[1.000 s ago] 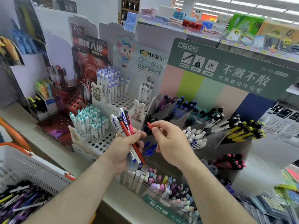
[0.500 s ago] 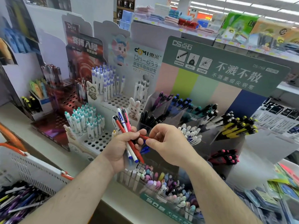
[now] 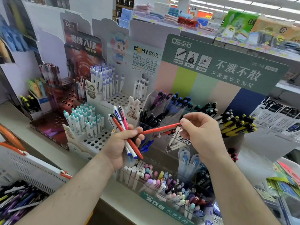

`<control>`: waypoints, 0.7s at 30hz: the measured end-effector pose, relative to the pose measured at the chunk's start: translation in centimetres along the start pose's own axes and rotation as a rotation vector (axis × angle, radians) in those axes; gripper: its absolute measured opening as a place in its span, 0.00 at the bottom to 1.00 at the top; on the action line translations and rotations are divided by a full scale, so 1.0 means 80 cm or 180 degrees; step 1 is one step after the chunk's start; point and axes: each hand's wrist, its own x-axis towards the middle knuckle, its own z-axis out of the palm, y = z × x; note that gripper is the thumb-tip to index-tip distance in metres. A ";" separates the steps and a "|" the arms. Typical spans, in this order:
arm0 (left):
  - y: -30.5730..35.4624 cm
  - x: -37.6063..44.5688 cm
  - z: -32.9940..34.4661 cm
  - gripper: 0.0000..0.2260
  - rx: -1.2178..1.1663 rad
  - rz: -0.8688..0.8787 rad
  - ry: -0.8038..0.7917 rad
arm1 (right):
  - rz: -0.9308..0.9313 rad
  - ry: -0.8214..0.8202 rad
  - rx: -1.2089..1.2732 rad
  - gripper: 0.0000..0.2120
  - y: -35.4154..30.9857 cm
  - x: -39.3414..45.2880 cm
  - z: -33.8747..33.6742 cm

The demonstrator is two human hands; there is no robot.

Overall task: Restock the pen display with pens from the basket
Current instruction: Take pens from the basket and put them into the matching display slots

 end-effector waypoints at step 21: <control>-0.024 0.008 0.002 0.07 0.1470 0.0065 -0.0157 | -0.0713 0.0445 -0.2567 0.02 0.042 0.040 0.037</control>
